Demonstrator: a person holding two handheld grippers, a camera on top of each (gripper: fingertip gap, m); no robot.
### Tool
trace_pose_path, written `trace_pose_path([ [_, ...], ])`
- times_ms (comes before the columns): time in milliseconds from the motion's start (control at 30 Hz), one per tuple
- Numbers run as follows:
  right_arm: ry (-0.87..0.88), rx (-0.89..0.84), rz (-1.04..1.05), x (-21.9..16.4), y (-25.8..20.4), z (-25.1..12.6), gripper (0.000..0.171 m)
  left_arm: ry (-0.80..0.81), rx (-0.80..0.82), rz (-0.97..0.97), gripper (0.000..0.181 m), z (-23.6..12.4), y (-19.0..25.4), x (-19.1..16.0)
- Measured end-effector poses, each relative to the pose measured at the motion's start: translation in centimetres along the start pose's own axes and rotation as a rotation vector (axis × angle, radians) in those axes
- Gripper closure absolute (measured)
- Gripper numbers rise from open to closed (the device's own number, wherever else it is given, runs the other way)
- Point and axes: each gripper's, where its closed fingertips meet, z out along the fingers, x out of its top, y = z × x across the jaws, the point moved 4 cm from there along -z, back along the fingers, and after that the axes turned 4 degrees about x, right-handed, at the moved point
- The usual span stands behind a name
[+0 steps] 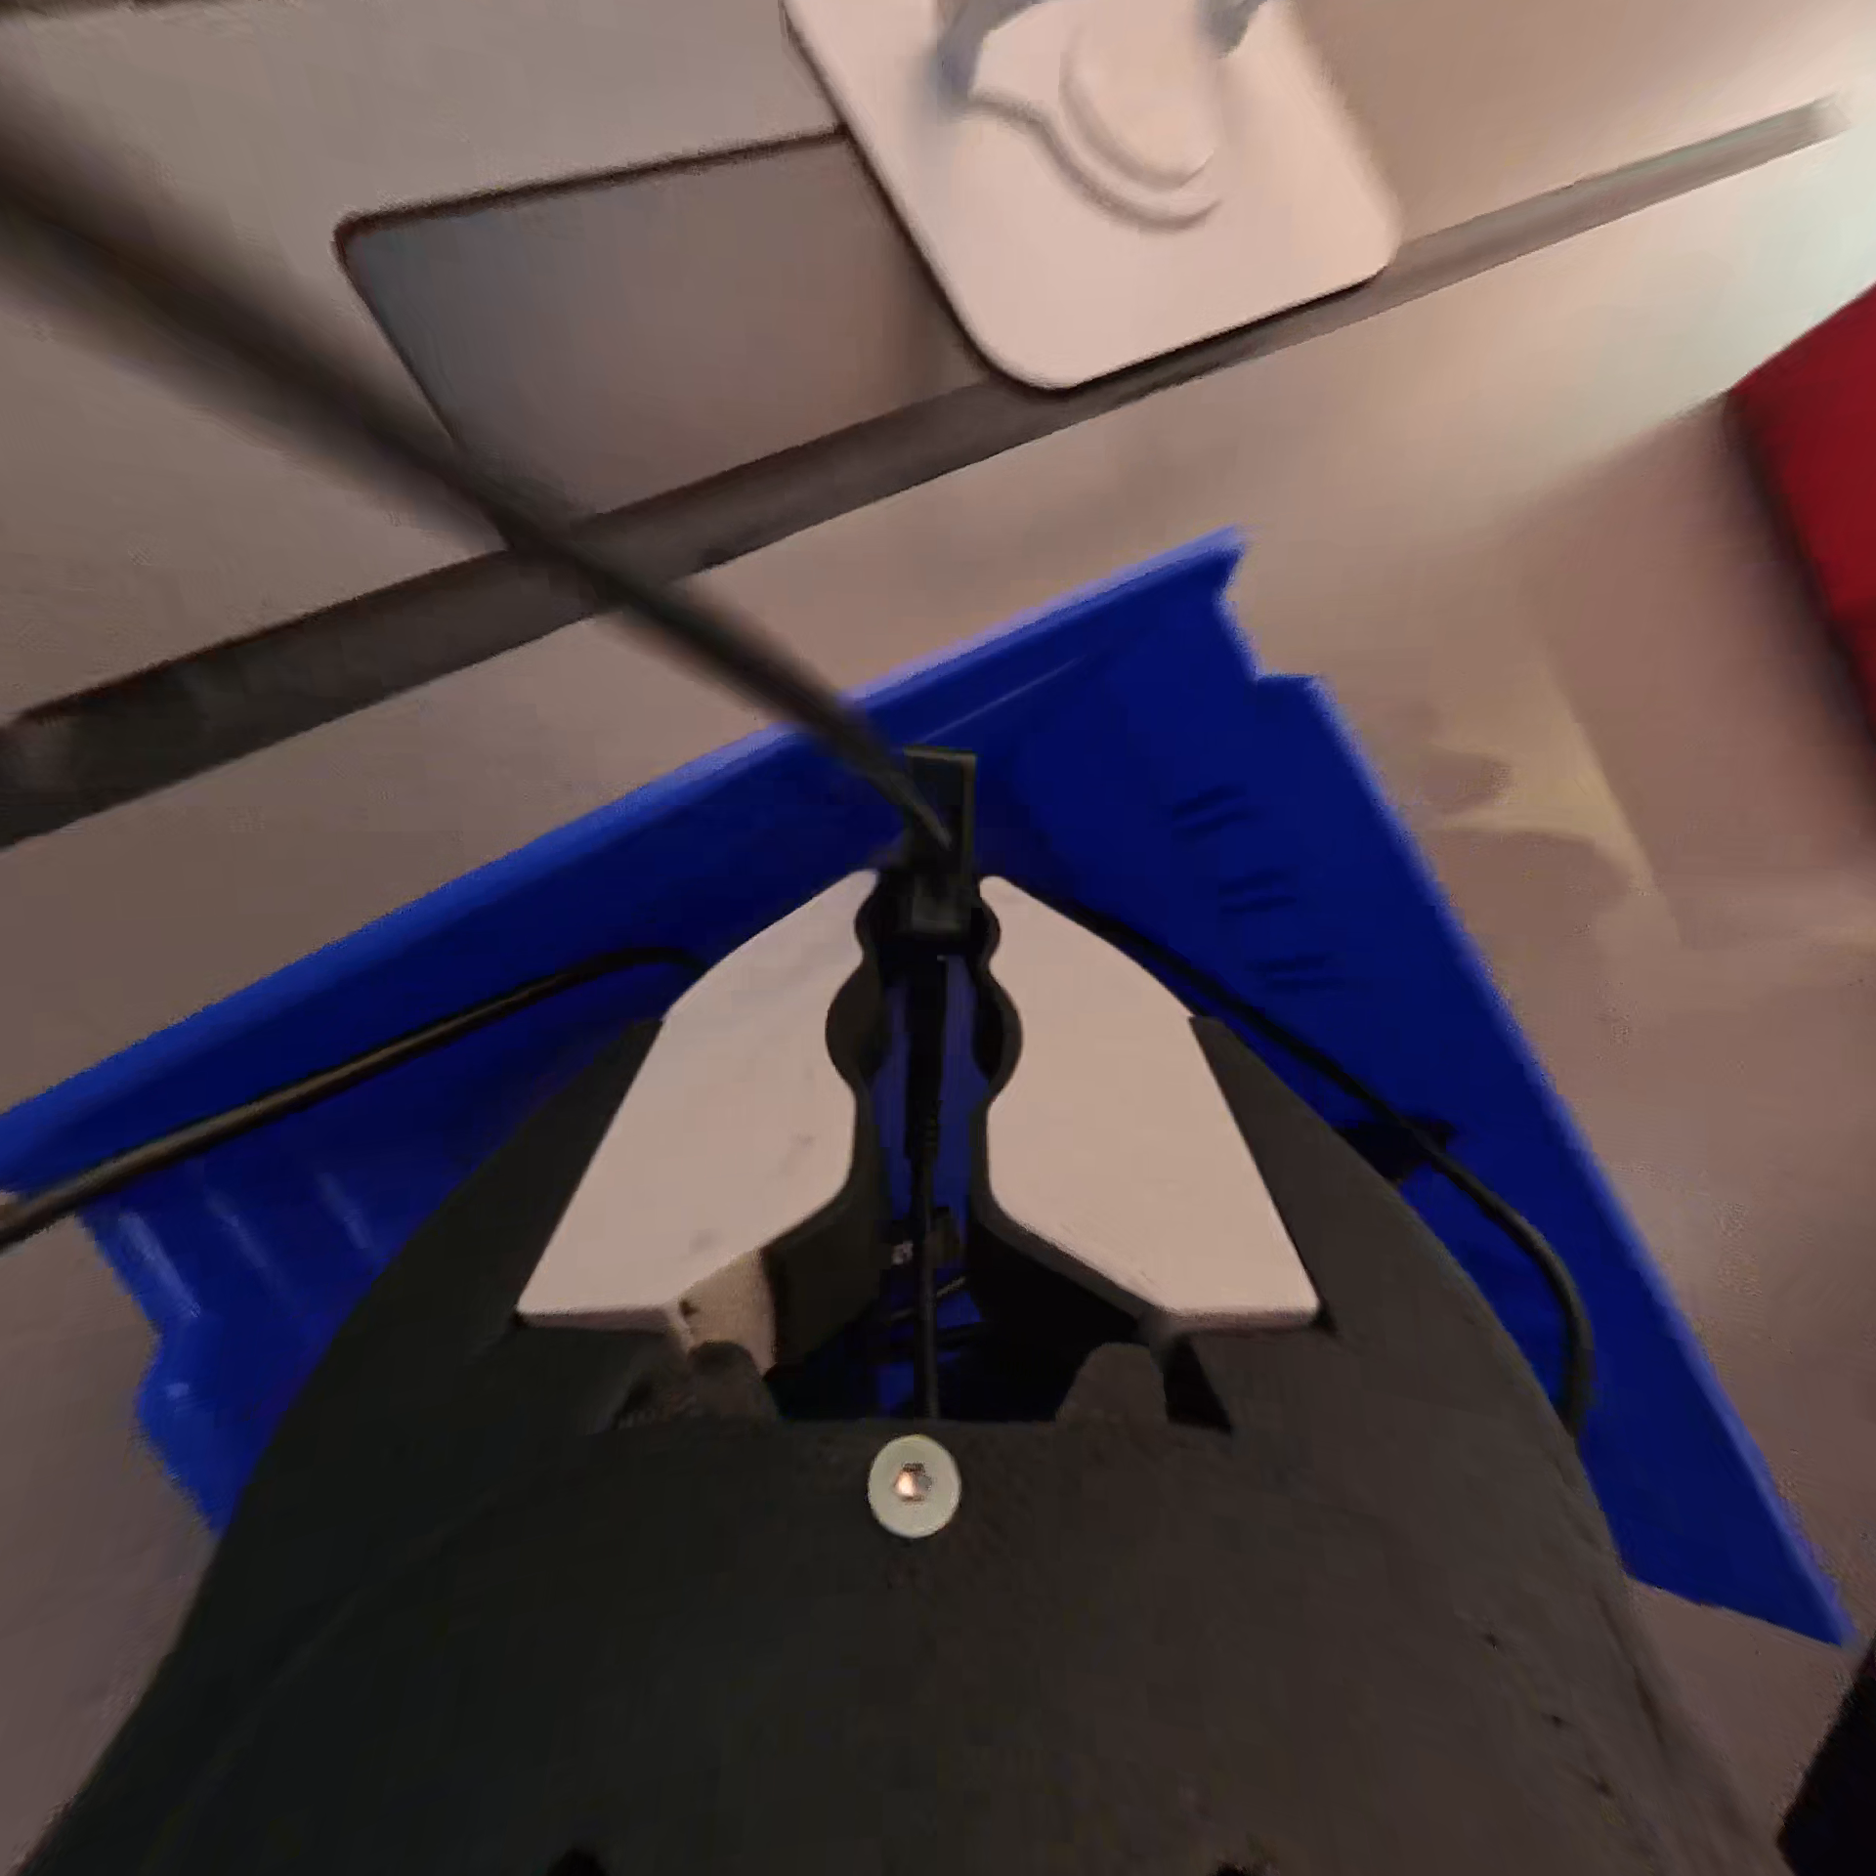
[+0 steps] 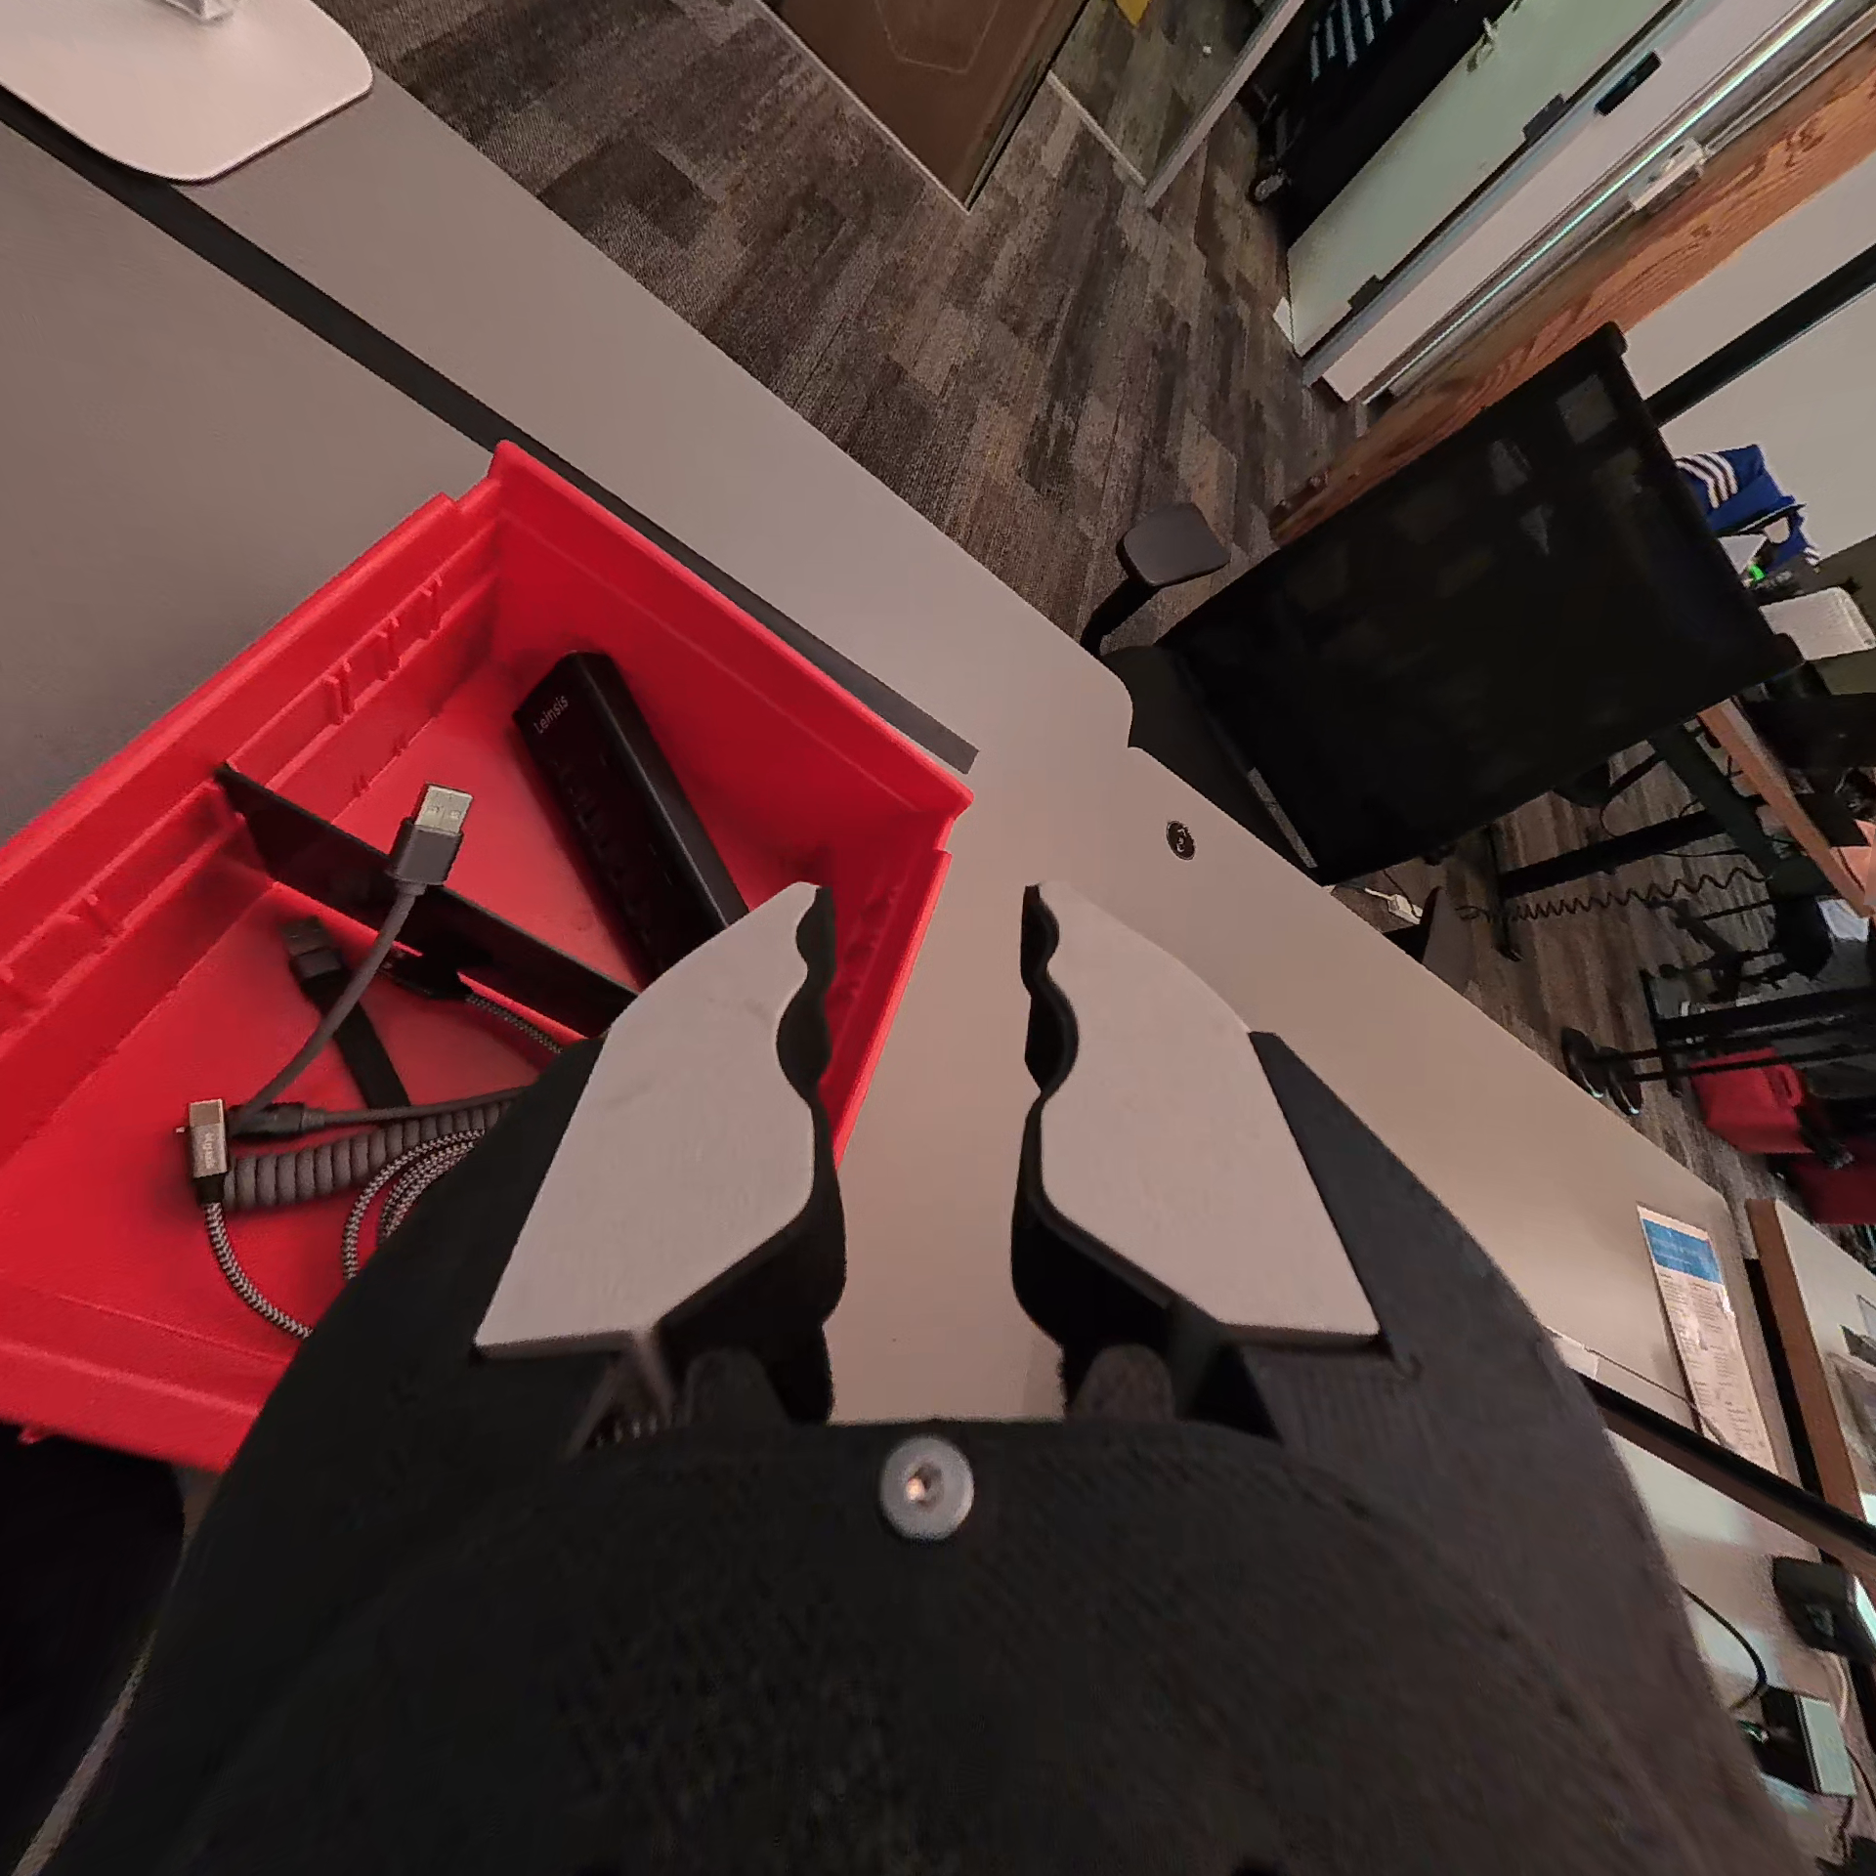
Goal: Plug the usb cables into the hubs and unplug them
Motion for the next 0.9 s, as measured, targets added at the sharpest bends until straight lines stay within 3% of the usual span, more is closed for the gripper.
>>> trace_pose_path([
  [200, 0.044, -0.019, 0.001, 0.6, 0.3, -0.3, 0.138, 0.186, -0.013, 0.123, 0.169, -4.4, 4.1, 2.3],
  [333, 0.107, -0.065, -0.022, 2.3, 0.3, -0.8, 0.139, 0.324, -0.016, 0.135, 0.170, -9.1, 7.8, 5.5],
  [433, 0.237, -0.112, -0.061, 5.4, -0.4, -1.7, 0.138, 0.467, -0.130, 0.114, 0.171, -13.3, 13.0, 8.6],
  [533, 0.487, -0.088, -0.112, 10.1, -2.8, -3.3, 0.133, 0.552, -0.273, 0.128, 0.171, -16.1, 19.4, 11.3],
  [700, 0.829, 0.026, -0.239, 16.3, -9.8, -6.6, 0.125, 0.557, -0.356, 0.241, 0.171, -16.6, 29.4, 14.2],
  [900, 1.127, 0.119, -0.283, 19.5, -15.6, -9.4, 0.119, 0.502, -0.346, 0.436, 0.171, -14.2, 38.6, 15.0],
])
